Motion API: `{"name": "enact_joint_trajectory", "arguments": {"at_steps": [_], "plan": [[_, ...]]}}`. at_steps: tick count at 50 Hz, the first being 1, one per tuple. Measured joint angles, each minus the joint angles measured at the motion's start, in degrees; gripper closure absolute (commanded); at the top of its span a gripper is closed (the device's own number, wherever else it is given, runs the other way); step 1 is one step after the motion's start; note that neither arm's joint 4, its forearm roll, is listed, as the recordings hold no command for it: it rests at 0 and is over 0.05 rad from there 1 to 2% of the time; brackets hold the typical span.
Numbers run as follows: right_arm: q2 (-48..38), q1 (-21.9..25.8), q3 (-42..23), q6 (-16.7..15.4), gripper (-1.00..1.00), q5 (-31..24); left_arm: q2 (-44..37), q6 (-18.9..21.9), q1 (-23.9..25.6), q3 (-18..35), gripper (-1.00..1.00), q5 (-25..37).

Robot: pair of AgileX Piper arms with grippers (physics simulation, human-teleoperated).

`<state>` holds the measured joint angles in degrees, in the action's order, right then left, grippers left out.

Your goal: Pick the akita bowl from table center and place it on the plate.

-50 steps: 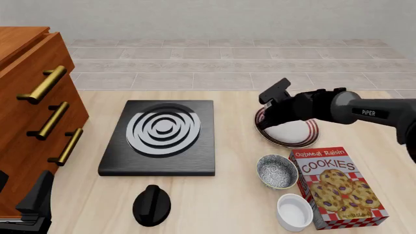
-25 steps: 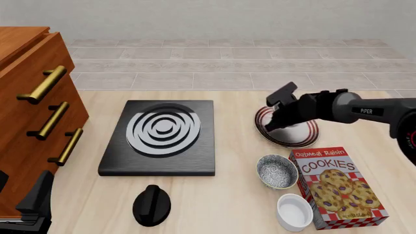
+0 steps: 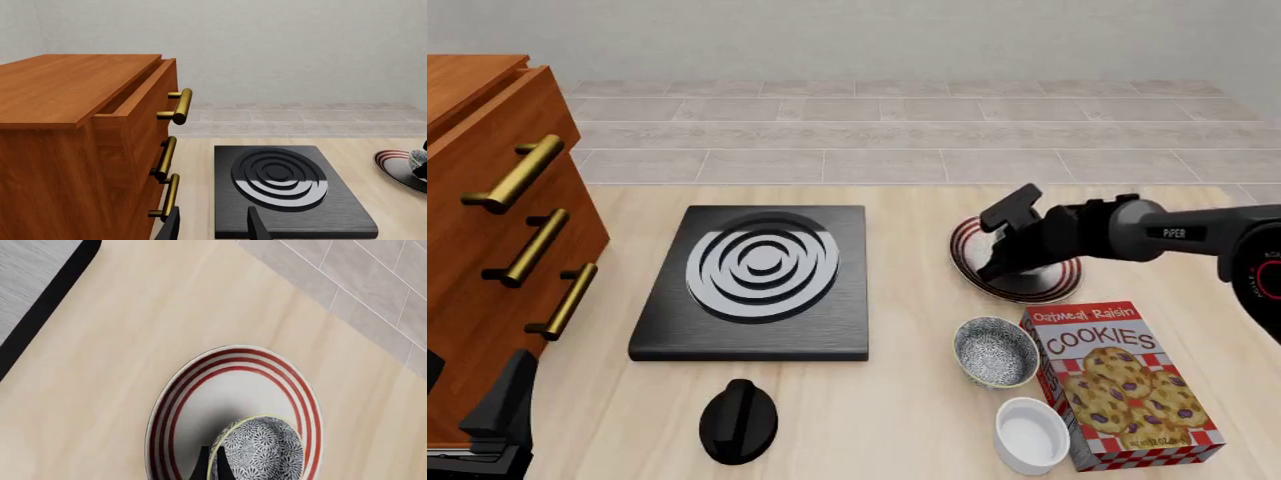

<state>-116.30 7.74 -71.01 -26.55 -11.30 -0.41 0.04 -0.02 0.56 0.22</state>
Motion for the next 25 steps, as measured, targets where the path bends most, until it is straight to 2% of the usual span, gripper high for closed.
{"name": "enact_joint_trajectory", "arguments": {"at_steps": [9, 10, 25], "plan": [[-0.1, 0.1, 0.2, -0.3, 1.0, 0.5, 0.0, 0.0, 0.0, 0.0, -1.0, 0.0], [-0.1, 0.1, 0.2, -0.5, -1.0, 0.6, 0.0, 0.0, 0.0, 0.0, -1.0, 0.0], [-0.2, -0.7, 1.3, -1.0, -1.0, 1.3, 0.0, 0.0, 0.0, 0.0, -1.0, 0.0]]}}
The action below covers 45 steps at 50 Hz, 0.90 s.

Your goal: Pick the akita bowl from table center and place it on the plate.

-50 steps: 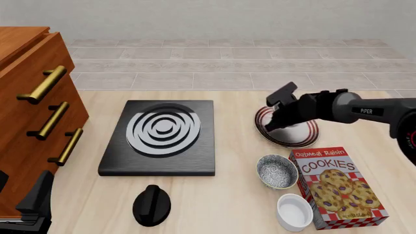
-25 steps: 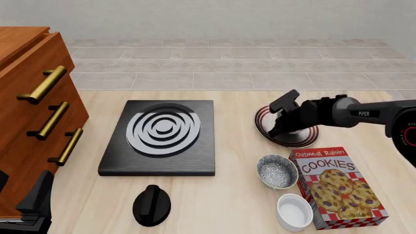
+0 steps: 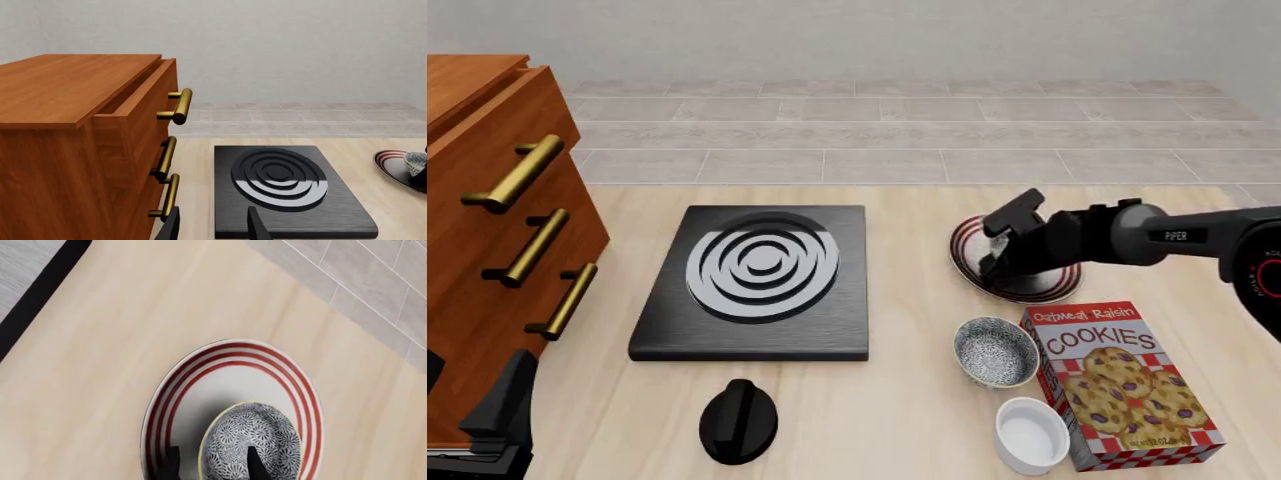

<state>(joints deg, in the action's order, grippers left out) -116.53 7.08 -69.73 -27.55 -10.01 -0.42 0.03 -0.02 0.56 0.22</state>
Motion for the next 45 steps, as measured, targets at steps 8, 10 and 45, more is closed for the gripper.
{"name": "enact_joint_trajectory", "arguments": {"at_steps": [8, 10, 45], "plan": [[0.8, -0.3, 0.7, -1.5, -1.0, -0.3, 0.0, 0.0, 0.0, 0.0, -1.0, 0.0], [1.2, -0.4, 0.9, -1.9, -1.0, -0.4, 0.0, 0.0, 0.0, 0.0, -1.0, 0.0], [17.1, 0.8, 10.2, -8.6, -1.0, -2.6, 0.0, 0.0, 0.0, 0.0, -1.0, 0.0]]}}
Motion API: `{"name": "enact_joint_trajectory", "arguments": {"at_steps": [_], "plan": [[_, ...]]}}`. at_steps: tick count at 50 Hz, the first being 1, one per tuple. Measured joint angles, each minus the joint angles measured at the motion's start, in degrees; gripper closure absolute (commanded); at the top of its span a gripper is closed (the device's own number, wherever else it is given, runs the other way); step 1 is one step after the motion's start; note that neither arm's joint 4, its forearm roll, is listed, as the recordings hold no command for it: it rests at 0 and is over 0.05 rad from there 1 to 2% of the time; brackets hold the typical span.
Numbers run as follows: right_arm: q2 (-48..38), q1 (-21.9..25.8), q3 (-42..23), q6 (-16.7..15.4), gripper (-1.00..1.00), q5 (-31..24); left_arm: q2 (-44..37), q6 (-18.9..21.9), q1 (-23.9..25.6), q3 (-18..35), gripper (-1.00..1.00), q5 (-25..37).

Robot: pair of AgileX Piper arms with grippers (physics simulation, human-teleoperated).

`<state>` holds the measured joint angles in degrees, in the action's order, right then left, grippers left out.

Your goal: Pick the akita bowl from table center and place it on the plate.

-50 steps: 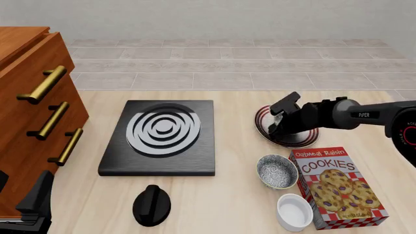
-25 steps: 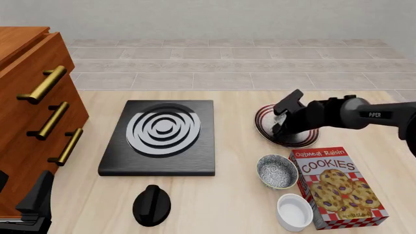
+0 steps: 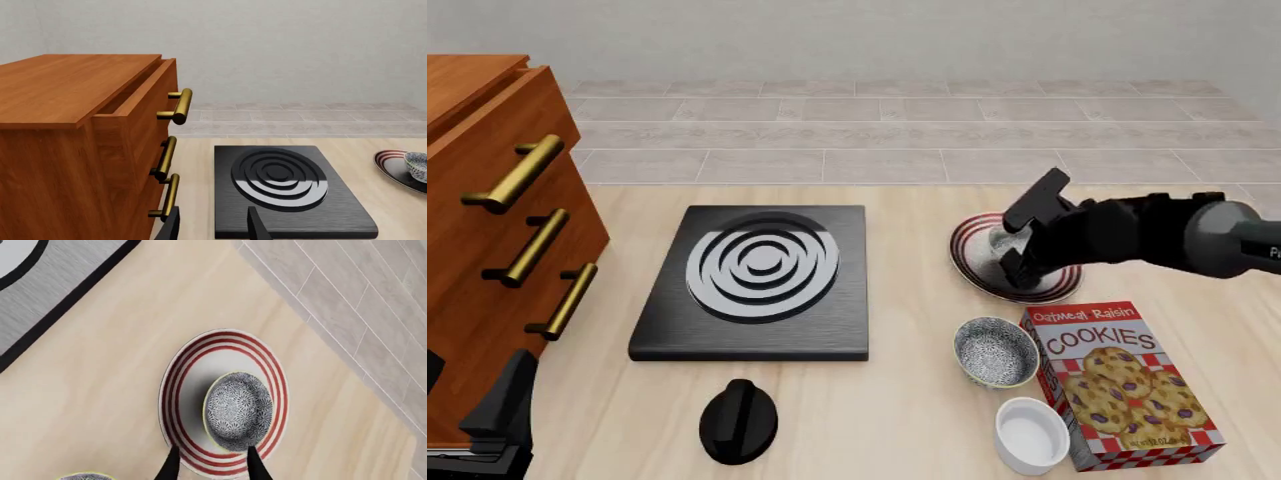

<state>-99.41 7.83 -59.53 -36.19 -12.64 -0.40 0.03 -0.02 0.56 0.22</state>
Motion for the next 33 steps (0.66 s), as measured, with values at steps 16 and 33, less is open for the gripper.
{"name": "enact_joint_trajectory", "arguments": {"at_steps": [16, 33], "plan": [[14.2, 1.6, 6.6, 2.0, -1.0, -2.5, 0.0, 0.0, 0.0, 0.0, -1.0, 0.0], [34.9, 2.0, 16.1, 5.9, -1.0, -5.3, 0.0, 0.0, 0.0, 0.0, -1.0, 0.0]]}}
